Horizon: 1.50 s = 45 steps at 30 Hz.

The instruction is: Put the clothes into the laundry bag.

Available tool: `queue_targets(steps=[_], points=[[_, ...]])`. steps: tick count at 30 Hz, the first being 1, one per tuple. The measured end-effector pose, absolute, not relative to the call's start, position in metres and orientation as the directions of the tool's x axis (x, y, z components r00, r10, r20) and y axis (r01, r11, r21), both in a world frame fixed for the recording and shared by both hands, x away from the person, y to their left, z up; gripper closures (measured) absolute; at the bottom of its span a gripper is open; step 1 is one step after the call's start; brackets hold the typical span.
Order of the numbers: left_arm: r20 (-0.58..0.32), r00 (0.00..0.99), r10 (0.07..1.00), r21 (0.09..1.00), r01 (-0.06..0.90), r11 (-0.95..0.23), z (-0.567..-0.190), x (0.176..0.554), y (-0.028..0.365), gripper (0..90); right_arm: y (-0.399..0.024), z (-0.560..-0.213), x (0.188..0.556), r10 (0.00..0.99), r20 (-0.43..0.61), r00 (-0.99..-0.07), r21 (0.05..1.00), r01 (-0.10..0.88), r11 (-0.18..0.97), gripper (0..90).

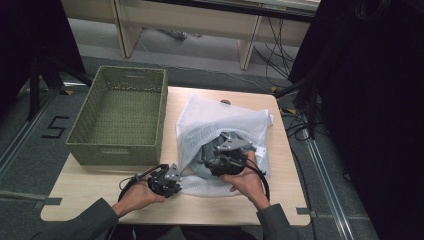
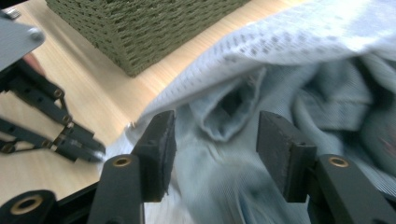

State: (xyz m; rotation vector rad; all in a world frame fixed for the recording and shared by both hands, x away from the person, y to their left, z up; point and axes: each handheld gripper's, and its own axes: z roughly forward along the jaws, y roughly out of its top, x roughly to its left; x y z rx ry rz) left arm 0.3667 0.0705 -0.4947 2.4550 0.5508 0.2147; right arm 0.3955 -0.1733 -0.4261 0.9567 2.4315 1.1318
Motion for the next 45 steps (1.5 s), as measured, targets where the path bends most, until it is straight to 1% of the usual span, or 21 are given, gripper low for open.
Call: queue_targets(steps=[4,5,7,11,14,18,19,22,23,24,25,28,29,30,31,33,34,38,40,44,45], points=[[0.048,0.9,0.432,0.584,0.326,-0.743,-0.487,0.366,0.069,80.9,-0.191,-0.427,0.385,0.703,-0.011,-0.711,0.747,0.462,0.479,45.4],[0.067,0.897,0.437,0.598,0.315,-0.737,-0.483,0.366,0.069,77.8,-0.194,-0.43,0.384,0.705,-0.018,-0.709,0.752,0.455,0.477,45.0],[0.055,0.882,0.467,0.651,0.323,-0.687,-0.473,0.361,0.066,70.9,-0.199,-0.431,0.38,0.713,-0.016,-0.701,0.742,0.469,0.479,44.6],[0.032,0.888,0.459,0.718,0.299,-0.629,-0.461,0.353,0.056,63.7,-0.205,-0.432,0.378,0.719,-0.019,-0.695,0.741,0.473,0.477,43.8],[0.026,0.9,0.435,0.696,0.296,-0.654,-0.472,0.353,0.038,57.7,-0.206,-0.434,0.377,0.717,-0.008,-0.697,0.726,0.489,0.483,43.3],[0.055,0.918,0.394,0.652,0.266,-0.71,-0.485,0.361,0.017,49.0,-0.205,-0.437,0.377,0.719,0.008,-0.695,0.714,0.507,0.483,43.0],[0.025,0.911,0.412,0.68,0.287,-0.675,-0.489,0.361,0.012,48.4,-0.205,-0.438,0.377,0.721,0.007,-0.693,0.719,0.505,0.478,42.9],[0.05,0.922,0.384,0.657,0.259,-0.708,-0.494,0.363,0.004,47.4,-0.207,-0.439,0.378,0.719,0.014,-0.695,0.707,0.515,0.484,42.5],[0.037,0.912,0.408,0.67,0.28,-0.688,-0.498,0.363,0.0,47.5,-0.206,-0.441,0.379,0.725,0.012,-0.688,0.722,0.508,0.47,42.4],[0.066,0.925,0.375,0.64,0.249,-0.727,-0.498,0.365,0.001,48.2,-0.208,-0.441,0.38,0.721,0.007,-0.693,0.718,0.505,0.48,42.3],[0.047,0.924,0.379,0.638,0.264,-0.723,-0.501,0.365,-0.001,50.9,-0.208,-0.441,0.379,0.727,0.011,-0.687,0.715,0.514,0.474,42.2],[0.007,0.924,0.383,0.656,0.285,-0.699,-0.505,0.363,-0.003,65.4,-0.208,-0.443,0.38,0.727,0.013,-0.686,0.712,0.517,0.475,41.3],[0.031,0.933,0.358,0.644,0.255,-0.721,-0.503,0.363,-0.002,68.9,-0.207,-0.444,0.379,0.73,0.02,-0.683,0.713,0.522,0.469,40.6],[0.021,0.934,0.356,0.646,0.259,-0.718,-0.504,0.362,-0.002,73.9,-0.207,-0.444,0.38,0.717,0.012,-0.697,0.701,0.518,0.491,40.4],[0.027,0.936,0.351,0.645,0.252,-0.722,-0.503,0.362,-0.002,77.1,-0.205,-0.448,0.38,0.722,0.008,-0.692,0.728,0.499,0.47,40.1],[0.007,0.931,0.365,0.645,0.274,-0.714,-0.504,0.36,-0.002,84.6,-0.204,-0.447,0.379,0.708,0.011,-0.707,0.695,0.515,0.503,39.4],[0.026,0.936,0.35,0.641,0.253,-0.724,-0.503,0.361,-0.001,87.2,-0.201,-0.451,0.378,0.711,0.005,-0.704,0.714,0.5,0.49,38.9],[0.022,0.935,0.354,0.64,0.259,-0.724,-0.503,0.358,0.0,88.8,-0.193,-0.457,0.376,0.684,-0.032,-0.729,0.692,0.478,0.542,40.0],[0.018,0.937,0.35,0.635,0.26,-0.727,-0.503,0.357,0.001,88.9,-0.189,-0.458,0.374,0.666,-0.034,-0.746,0.656,0.486,0.578,46.7],[-0.012,0.929,0.371,0.652,0.289,-0.702,-0.504,0.354,0.0,88.9,-0.179,-0.469,0.375,0.628,-0.053,-0.776,0.577,0.489,0.654,66.9],[0.013,0.937,0.35,0.64,0.261,-0.723,-0.503,0.355,0.001,89.0,-0.175,-0.474,0.377,0.635,-0.064,-0.77,0.574,0.492,0.654,72.8]])
